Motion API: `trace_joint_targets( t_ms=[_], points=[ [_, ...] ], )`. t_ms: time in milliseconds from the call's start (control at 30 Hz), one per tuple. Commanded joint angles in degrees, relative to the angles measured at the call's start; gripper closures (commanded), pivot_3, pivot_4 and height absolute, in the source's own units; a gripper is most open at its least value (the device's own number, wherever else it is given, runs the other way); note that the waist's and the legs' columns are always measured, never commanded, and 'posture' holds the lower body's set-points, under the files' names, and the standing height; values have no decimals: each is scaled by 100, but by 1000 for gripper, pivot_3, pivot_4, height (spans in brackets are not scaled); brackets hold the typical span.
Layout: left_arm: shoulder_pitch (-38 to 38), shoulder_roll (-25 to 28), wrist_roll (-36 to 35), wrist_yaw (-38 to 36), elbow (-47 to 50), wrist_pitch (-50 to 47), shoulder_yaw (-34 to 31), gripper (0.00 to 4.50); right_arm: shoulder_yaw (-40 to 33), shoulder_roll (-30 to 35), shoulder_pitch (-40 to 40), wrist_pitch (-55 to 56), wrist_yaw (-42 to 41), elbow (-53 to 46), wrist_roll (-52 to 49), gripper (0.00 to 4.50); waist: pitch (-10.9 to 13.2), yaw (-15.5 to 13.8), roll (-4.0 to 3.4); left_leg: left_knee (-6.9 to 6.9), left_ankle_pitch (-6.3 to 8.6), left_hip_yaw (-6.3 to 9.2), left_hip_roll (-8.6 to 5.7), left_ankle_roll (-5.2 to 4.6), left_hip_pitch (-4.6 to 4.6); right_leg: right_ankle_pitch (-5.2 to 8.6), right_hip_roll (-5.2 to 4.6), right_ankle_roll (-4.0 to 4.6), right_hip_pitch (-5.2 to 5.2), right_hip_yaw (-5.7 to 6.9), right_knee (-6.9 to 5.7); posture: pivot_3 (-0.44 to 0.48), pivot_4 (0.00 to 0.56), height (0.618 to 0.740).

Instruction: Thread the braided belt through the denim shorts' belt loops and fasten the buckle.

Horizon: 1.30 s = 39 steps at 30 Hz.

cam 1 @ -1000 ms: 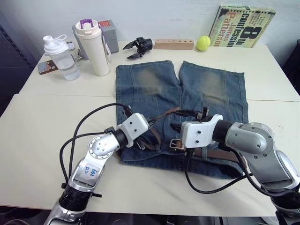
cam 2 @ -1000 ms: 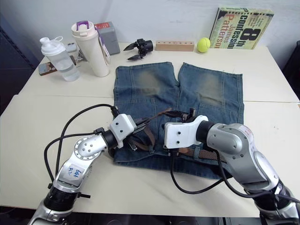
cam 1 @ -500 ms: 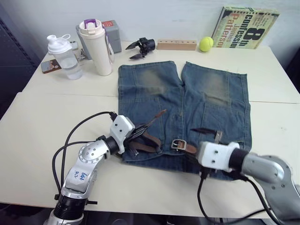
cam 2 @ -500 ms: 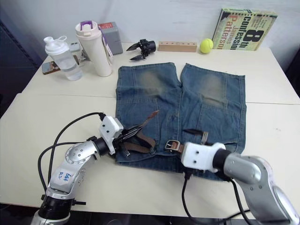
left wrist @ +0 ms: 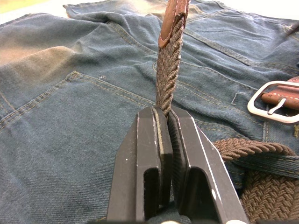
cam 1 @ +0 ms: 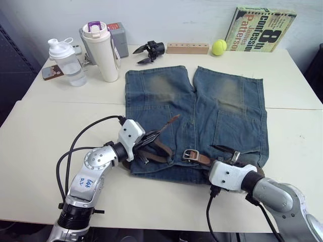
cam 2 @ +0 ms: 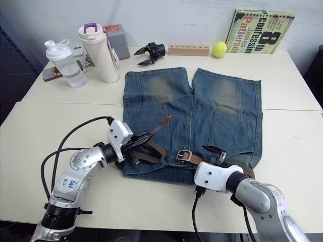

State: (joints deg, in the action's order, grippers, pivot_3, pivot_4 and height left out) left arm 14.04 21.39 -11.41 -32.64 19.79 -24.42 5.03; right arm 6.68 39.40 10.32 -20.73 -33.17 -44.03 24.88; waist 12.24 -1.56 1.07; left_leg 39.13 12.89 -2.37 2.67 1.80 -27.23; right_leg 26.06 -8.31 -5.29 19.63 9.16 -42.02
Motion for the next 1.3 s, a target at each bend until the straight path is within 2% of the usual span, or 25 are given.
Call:
trace_joint_targets(
  t_ms=[33, 67, 100, 133, 200, 433, 600, 767, 900, 1133, 1300],
  points=[
    [-1, 75, -83, -85, 167, 47, -4, 4500, 94, -101, 113, 218, 216, -85, 276, 23, 0, 4, 0, 0, 0, 0, 0, 0, 0, 0, 0, 0, 0, 0, 0, 0, 150, 657],
    [-3, 77, -84, -89, 168, 42, -2, 4500, 88, -121, 134, 224, 224, -100, 292, 23, 0, 6, 0, 0, 0, -1, -1, 0, 0, 0, 0, 0, 1, 0, 0, 0, 150, 657],
    [-2, 79, -86, -98, 165, 44, 2, 4500, 101, -129, 153, 240, 224, -112, 300, 403, 0, 5, 0, 0, 0, -1, 0, 0, 0, 0, 0, 0, 2, 0, -1, 0, 150, 657],
    [0, 77, -88, -102, 163, 44, 2, 4500, 112, -134, 165, 254, 225, -117, 307, 505, 0, 2, 0, 0, 0, 0, 0, 0, 0, 0, 0, 0, 1, 0, -1, 0, 150, 657],
    [-7, 86, -80, -124, 160, 39, 21, 4500, 163, -181, 167, 285, 236, -117, 375, 1011, 0, 4, 0, 0, 0, 0, 0, 0, 0, 0, 0, 0, 2, -1, -1, 0, 150, 657],
    [-66, 270, 96, -318, 186, 265, 257, 4500, 409, -402, -88, -63, -31, 28, 423, 4450, 0, 10, -1, 0, 0, -1, 0, 0, 1, 0, 2, 0, 3, -1, -3, 0, 150, 657],
    [8, 480, 294, -459, 174, 210, 586, 4500, 299, -757, -755, -892, -441, -107, 30, 4450, -1, 16, -1, 0, 0, 2, -1, 0, 4, 0, 4, 1, 9, -1, -12, 0, 150, 657],
    [225, 908, 220, -1000, 389, -41, 816, 4500, 286, -1129, -1133, -2368, -878, -383, -493, 4450, -1, 17, -1, 1, 0, 6, 0, 1, 1, 0, 5, 1, 12, -5, -14, 0, 150, 657],
    [370, 1218, 149, -1319, 431, -87, 762, 4500, 341, -1195, -1183, -3395, -857, -472, -645, 4450, -4, 20, -6, -1, -1, 5, 0, 2, 2, 1, 10, 3, 17, -4, -15, 0, 150, 657],
    [710, 1531, -16, -1782, 213, 17, 544, 4500, 442, -974, -1256, -3920, -679, -476, -789, 4450, -7, 7, -3, -1, 0, 0, -1, 1, 3, 1, 8, 3, 16, -5, -13, 0, 150, 657],
    [1006, 1935, -107, -2519, 69, 191, 643, 4500, 328, -1273, -1544, -4571, -441, -472, -1078, 4450, -9, 22, -1, -1, -1, -10, -1, 2, 3, 1, 10, 3, 16, -3, -15, 0, 150, 657]
  ],
)
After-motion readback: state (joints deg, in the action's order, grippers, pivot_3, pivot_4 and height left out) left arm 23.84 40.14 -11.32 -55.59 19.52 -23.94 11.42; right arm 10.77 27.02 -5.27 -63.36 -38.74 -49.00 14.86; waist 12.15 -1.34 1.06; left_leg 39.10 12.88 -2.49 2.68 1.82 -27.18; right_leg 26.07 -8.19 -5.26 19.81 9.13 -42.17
